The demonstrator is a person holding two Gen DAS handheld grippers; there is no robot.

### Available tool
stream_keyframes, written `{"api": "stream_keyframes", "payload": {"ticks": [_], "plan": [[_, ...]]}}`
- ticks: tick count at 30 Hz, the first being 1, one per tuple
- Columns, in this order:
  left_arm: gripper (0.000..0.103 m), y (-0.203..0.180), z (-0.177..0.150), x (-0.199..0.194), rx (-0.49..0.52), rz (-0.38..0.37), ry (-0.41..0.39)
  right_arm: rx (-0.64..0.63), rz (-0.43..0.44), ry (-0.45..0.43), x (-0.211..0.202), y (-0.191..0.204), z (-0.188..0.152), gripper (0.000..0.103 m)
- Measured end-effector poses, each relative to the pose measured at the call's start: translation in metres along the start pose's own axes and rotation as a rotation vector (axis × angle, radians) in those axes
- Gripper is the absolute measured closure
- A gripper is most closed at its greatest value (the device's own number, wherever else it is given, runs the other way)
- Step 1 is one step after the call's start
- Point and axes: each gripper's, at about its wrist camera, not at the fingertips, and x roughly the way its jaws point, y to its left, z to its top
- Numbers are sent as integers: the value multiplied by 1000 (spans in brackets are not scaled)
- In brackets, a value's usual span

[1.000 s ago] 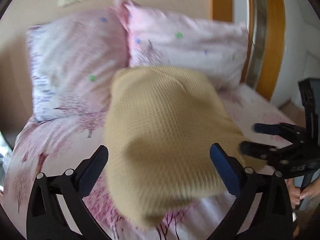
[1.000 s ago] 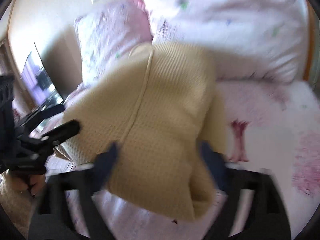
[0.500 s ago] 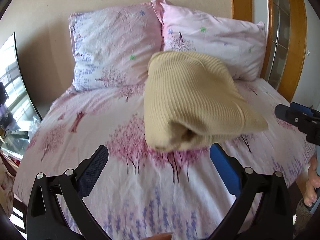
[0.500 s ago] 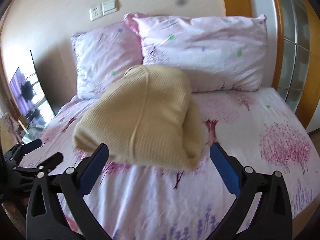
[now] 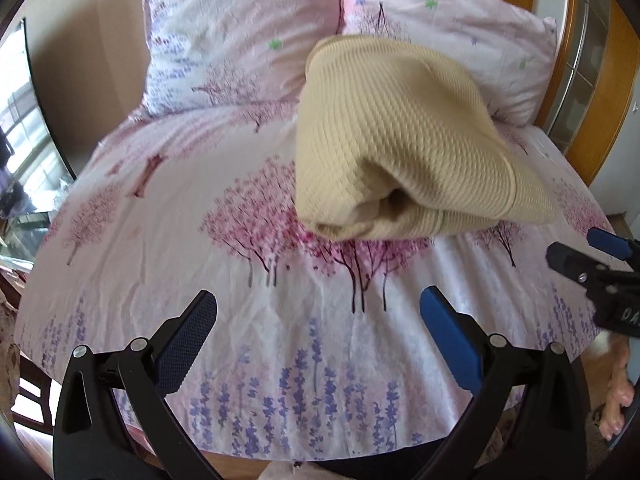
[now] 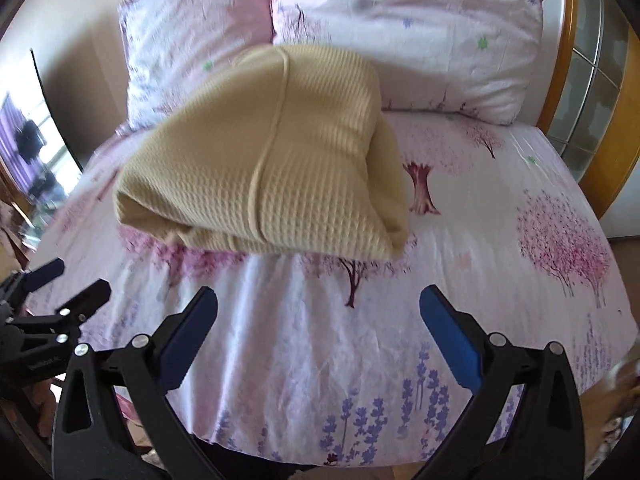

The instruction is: Fold large clothes

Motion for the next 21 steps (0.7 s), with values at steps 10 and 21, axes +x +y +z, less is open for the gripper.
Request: {"api": "stream_keyframes", "payload": {"ticks": [10,21], "plan": [[1,-3,4,11,-7,-22,77,6,-35,87,16,-3,-6,2],[1,-9,5,14,3,-23,93,-11,-51,101,19,4,-8,2]]}}
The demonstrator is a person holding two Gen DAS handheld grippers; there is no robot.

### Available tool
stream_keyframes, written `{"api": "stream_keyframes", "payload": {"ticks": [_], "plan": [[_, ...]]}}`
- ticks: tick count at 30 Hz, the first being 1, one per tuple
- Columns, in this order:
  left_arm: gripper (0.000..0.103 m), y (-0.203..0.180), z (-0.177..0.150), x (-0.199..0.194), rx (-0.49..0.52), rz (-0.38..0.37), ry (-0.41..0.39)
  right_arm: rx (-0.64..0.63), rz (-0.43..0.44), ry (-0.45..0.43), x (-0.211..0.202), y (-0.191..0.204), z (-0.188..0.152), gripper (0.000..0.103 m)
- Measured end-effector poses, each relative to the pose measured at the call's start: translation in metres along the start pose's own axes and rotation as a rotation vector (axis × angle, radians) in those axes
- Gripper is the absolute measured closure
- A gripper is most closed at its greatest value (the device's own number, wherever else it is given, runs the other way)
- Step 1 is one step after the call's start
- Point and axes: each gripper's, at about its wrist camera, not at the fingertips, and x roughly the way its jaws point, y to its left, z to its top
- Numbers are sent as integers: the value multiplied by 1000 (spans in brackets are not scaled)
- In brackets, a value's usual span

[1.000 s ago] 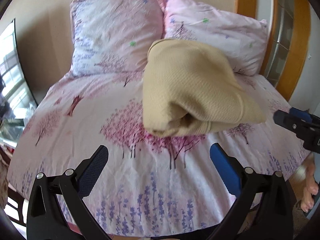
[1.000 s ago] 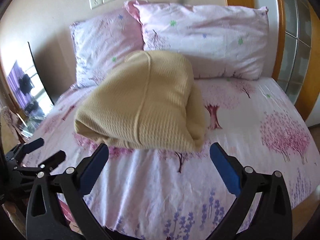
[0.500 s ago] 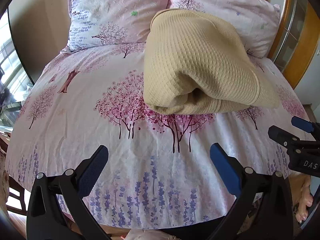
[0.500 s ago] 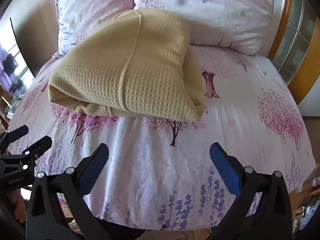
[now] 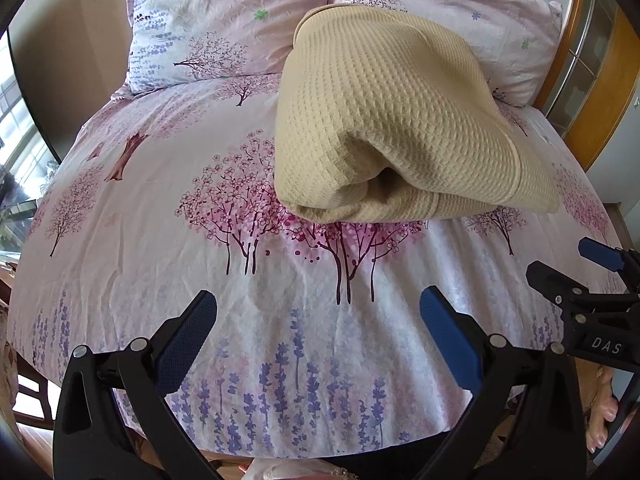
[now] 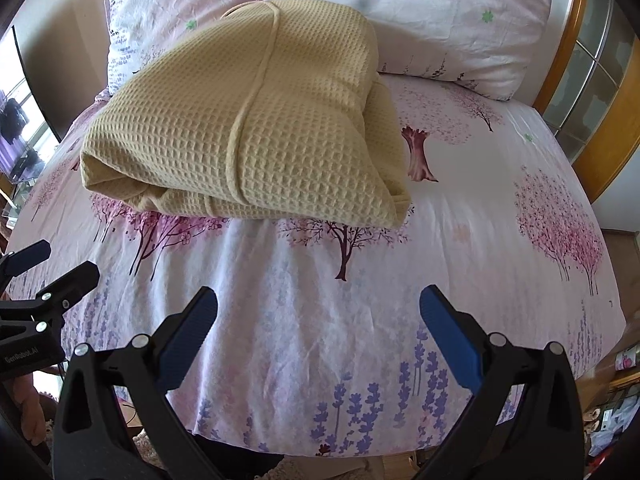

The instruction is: Fold large clothes

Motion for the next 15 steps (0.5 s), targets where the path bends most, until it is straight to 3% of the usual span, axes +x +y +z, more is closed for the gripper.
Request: {"api": "stream_keyframes", "payload": {"ticks": [15], "plan": [[1,-2,2,3,4,-2,5,11,1,9,3,1,0,2]]}}
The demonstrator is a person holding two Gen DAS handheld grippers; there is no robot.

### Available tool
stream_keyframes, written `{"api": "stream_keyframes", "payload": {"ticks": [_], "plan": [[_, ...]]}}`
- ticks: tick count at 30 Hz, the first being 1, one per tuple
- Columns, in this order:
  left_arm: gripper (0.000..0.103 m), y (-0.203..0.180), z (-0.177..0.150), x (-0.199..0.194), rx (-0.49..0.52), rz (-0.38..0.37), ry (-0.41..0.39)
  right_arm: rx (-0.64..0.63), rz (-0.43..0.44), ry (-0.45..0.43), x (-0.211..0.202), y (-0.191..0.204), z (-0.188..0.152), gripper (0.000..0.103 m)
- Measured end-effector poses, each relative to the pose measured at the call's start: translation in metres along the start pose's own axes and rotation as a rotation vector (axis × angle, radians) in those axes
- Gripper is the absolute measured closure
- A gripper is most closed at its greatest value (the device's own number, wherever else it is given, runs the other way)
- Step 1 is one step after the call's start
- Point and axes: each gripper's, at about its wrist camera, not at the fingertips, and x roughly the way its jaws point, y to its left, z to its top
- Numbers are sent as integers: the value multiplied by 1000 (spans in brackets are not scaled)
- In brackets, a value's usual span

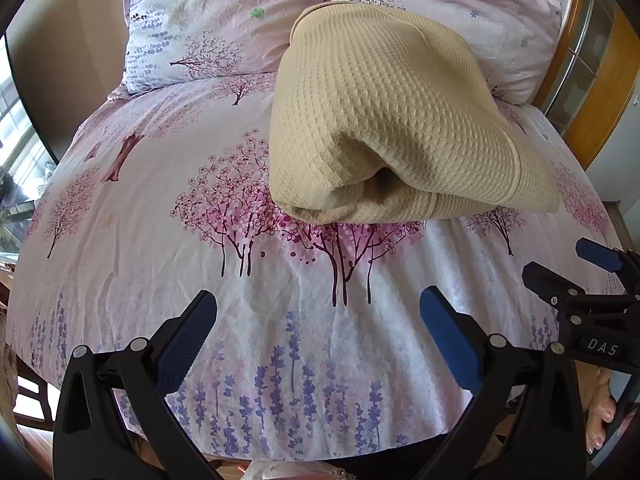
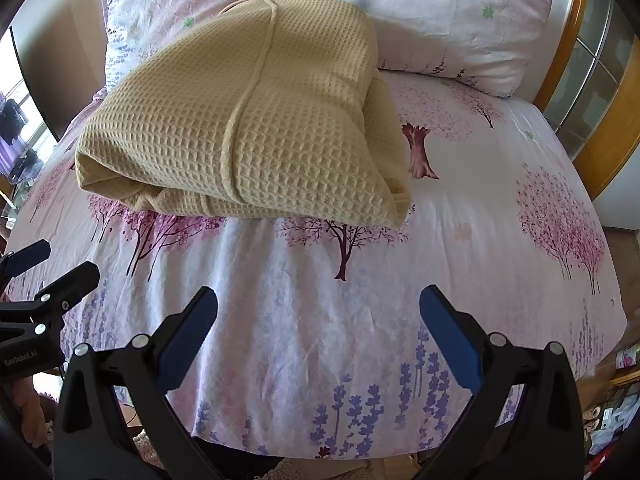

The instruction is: Fold large clothes

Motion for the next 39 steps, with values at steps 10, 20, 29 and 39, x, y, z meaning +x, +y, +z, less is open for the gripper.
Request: {"api": "stream_keyframes", "payload": {"ticks": [10,20,29,39], "plan": [[1,0,1,3,-7,-5,3,9,0,3,1,0,0,2],[1,1,1,4,-5,-3,3,13,5,4,2,-1,-1,2],[1,1,1,4,1,-1,1,15,6,4,2,-1,-1,2],[1,1,1,4,-3,-2,3,12,9,3,3,-1,-1,2]]}}
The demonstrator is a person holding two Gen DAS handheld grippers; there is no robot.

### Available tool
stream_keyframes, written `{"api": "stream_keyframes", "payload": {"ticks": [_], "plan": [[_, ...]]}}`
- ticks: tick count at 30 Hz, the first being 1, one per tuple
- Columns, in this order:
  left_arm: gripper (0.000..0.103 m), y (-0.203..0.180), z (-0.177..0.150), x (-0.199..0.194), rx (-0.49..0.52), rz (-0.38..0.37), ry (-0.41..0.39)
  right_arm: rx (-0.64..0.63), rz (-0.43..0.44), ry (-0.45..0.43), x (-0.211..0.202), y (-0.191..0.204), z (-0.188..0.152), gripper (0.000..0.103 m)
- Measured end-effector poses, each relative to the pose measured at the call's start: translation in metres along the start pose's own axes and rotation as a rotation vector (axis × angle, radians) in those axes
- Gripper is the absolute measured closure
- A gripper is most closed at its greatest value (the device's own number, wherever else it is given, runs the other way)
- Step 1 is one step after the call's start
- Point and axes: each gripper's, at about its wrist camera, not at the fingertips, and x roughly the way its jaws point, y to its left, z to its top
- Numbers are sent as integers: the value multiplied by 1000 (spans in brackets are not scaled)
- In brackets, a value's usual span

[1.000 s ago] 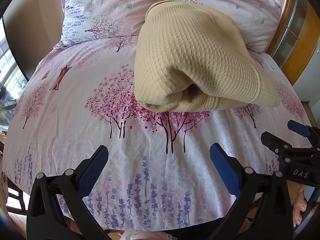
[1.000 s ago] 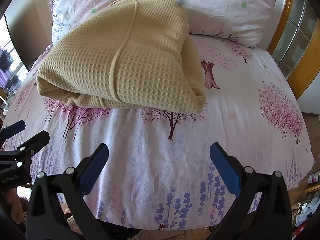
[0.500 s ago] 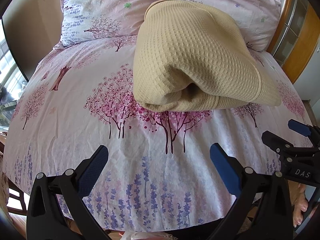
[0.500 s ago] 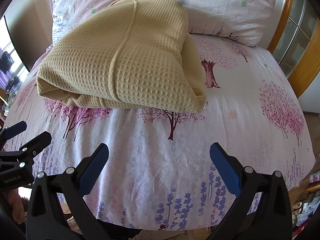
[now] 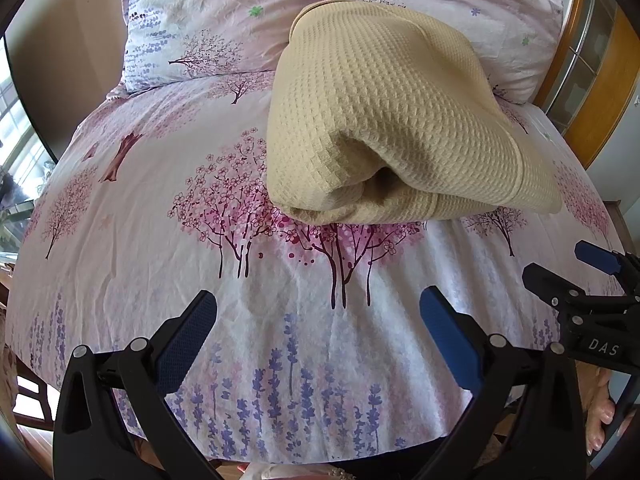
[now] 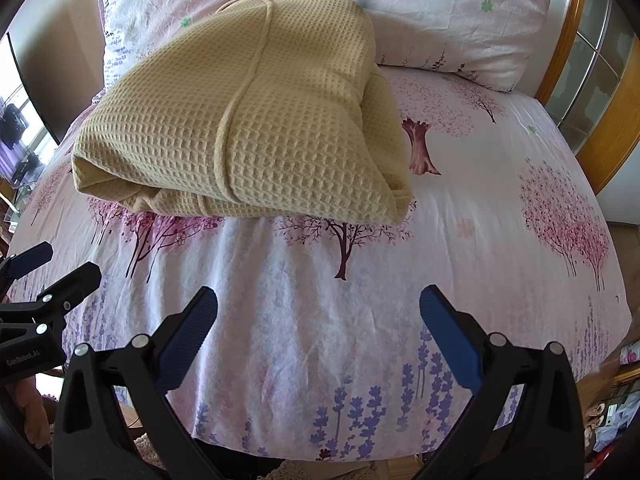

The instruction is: Fold large clothes

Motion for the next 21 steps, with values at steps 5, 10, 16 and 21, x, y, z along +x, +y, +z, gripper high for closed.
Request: {"api": "stream_keyframes", "payload": {"ticks": [5,10,16,21], "plan": [[1,-1,-1,0,-1,-6,0,1,0,-1,-1,2,-2,2],[1,-1,-1,0,-2,-5,0,0,1,-2,-1,3,-2,2],[1,-1,-1,0,-5,-5,-1,1,4,0,-1,5,-1,2],[1,1,-1,0,-9,9,-4,0,5,-2,-1,5,-1,2]]}}
